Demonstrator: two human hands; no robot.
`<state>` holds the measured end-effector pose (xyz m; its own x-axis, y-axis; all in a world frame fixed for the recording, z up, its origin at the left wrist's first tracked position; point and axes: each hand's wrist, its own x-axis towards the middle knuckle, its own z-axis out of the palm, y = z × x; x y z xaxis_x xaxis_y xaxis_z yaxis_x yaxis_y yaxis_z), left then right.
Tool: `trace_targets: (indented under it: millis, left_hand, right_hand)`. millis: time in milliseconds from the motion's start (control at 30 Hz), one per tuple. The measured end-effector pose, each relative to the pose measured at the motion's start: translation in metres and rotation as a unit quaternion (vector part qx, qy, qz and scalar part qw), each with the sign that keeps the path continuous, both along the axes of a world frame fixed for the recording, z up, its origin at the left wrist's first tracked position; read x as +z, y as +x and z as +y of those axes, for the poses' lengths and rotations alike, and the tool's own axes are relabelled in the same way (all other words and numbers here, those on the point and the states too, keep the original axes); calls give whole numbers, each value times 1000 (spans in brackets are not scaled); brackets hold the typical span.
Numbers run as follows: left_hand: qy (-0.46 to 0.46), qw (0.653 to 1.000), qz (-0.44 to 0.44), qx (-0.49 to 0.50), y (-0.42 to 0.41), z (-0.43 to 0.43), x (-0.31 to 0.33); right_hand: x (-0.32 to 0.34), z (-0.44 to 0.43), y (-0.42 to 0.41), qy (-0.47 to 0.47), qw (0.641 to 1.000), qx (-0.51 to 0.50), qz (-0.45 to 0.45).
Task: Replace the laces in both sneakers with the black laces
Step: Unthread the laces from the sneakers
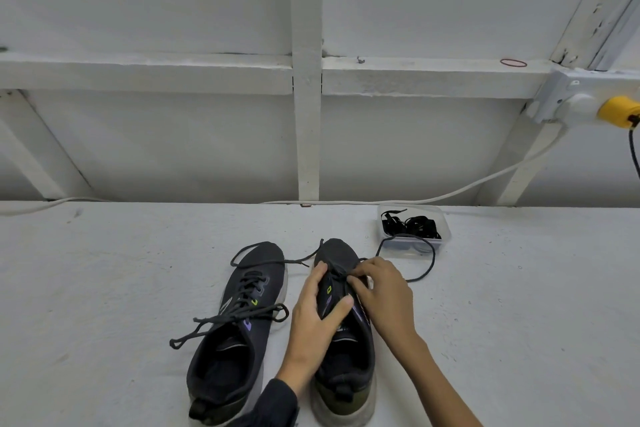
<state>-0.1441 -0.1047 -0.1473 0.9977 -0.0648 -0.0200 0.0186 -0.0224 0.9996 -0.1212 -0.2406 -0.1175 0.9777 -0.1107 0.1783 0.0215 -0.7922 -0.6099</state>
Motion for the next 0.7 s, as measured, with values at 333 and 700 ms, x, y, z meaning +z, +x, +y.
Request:
trace_targets:
  millis: [333,700]
  left_hand:
    - [64,998,-1,-19,-1,0,9]
    - [70,998,7,-6,-4,0,12]
  right_hand:
    - [6,4,22,-135,990,34,-6]
    - [2,-30,20,106,989,67,80]
